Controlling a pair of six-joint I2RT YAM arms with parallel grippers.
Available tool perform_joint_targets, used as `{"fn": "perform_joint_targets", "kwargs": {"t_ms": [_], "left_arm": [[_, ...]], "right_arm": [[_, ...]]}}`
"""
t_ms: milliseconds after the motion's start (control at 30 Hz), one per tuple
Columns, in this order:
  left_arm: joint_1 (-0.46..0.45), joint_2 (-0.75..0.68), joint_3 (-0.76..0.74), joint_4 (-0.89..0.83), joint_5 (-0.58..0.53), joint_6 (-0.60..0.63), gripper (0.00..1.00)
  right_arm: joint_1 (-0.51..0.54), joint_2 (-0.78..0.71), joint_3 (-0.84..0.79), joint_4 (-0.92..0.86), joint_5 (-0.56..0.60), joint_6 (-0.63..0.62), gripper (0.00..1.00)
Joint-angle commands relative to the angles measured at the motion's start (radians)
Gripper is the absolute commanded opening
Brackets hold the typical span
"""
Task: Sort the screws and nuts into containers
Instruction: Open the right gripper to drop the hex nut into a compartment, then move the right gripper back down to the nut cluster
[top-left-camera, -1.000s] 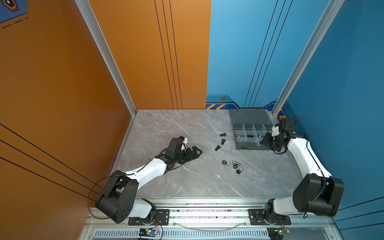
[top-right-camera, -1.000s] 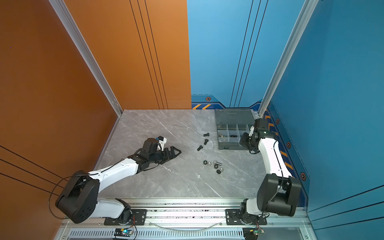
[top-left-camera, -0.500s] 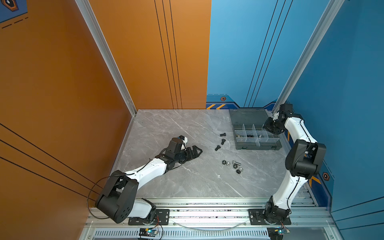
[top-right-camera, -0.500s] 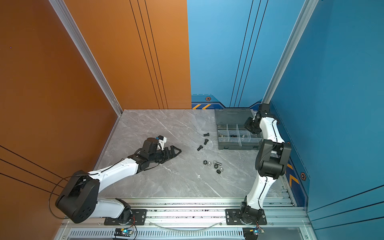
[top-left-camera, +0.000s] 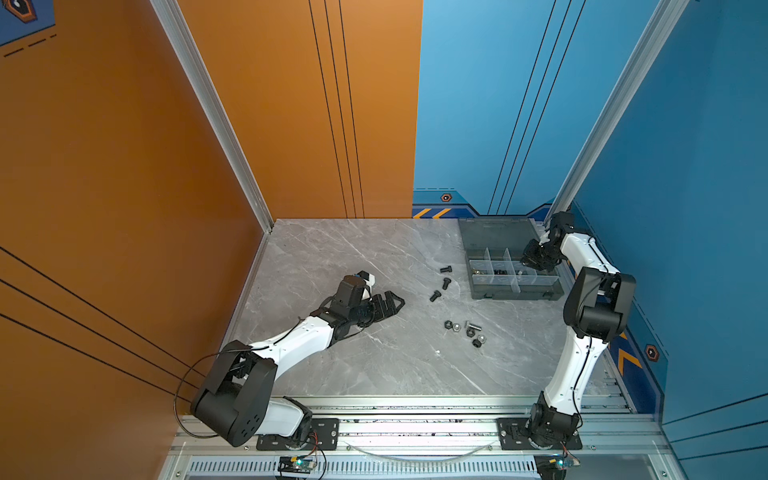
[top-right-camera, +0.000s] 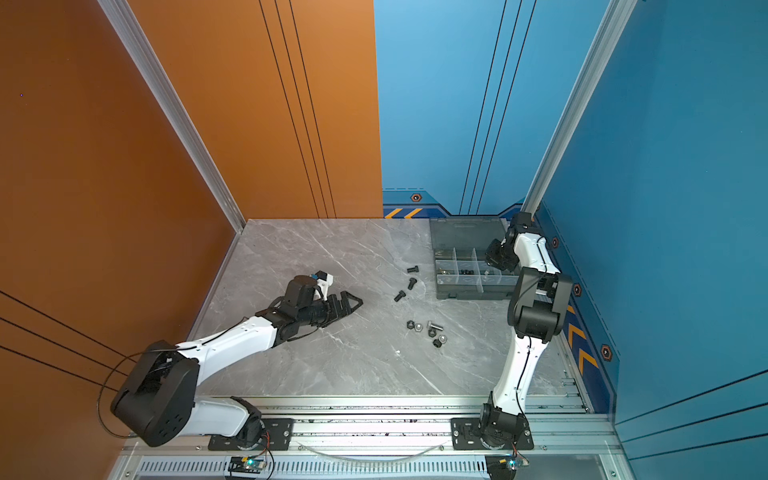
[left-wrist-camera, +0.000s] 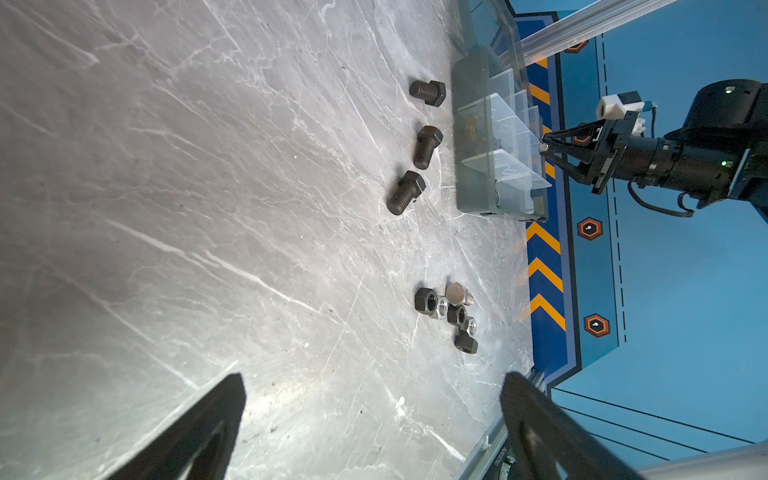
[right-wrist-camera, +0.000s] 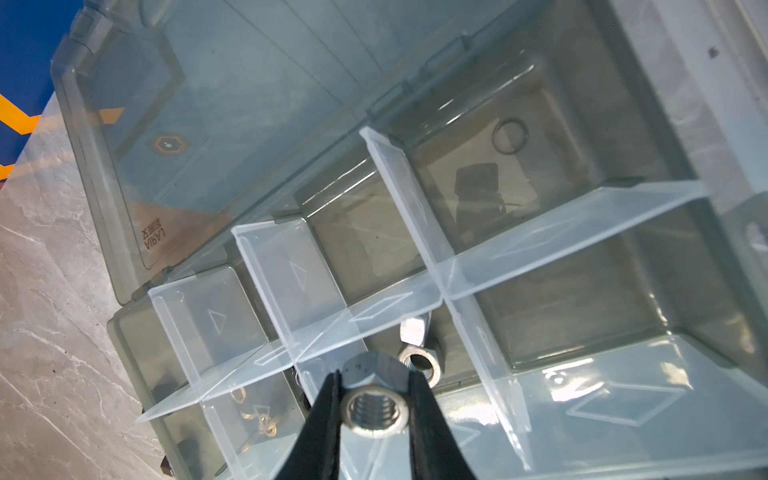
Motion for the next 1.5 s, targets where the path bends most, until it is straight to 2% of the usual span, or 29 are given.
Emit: {"fn": "perform_joint_targets", "kwargs": {"t_ms": [0,133,267,400,633,800,967,1167,1467], "left_arm": [[0.003,-0.008,0.001,-0.017,0.006,0.005,0.98],[0.003,-0.009,0.001,-0.018,0.005,0.005,0.98],[0.003,-0.009,0.002,-0.018,0.004,0.005,0.98],[0.003,-0.010,0.000,-0.020,0.006,0.004,0.98],[0.003,-0.016,-0.009,-0.010,0.004,0.002,0.98],[0.004,-0.016,-0.010,-0.010,0.010,0.004,0.98],[0.004,-0.019,-0.016,0.001,0.009,0.001,0.98],[0.004,-0.027,-0.031,0.010,0.009,-0.005,0.98],[-0.002,0.000,-0.016,0.011,0.012,-0.005,0.98]], "right_arm": [[0.002,0.007,0.006,-0.026,0.030,-0.007,0.17],[0.002,0.007,0.006,-0.032,0.033,-0.014,0.37],[0.002,-0.002,0.006,-0.044,0.034,-0.022,0.45],[0.004,-0.051,-0.001,-0.059,0.029,-0.032,0.47],[0.054,-0.310,-0.227,-0.065,0.024,-0.040,0.50],[0.142,-0.490,-0.439,-0.049,0.054,-0.025,0.52],[0.292,-0.609,-0.641,-0.038,0.131,0.021,0.53],[0.442,-0.695,-0.842,0.003,0.208,0.113,0.54],[0.522,-0.711,-0.945,0.056,0.241,0.185,0.55]]}}
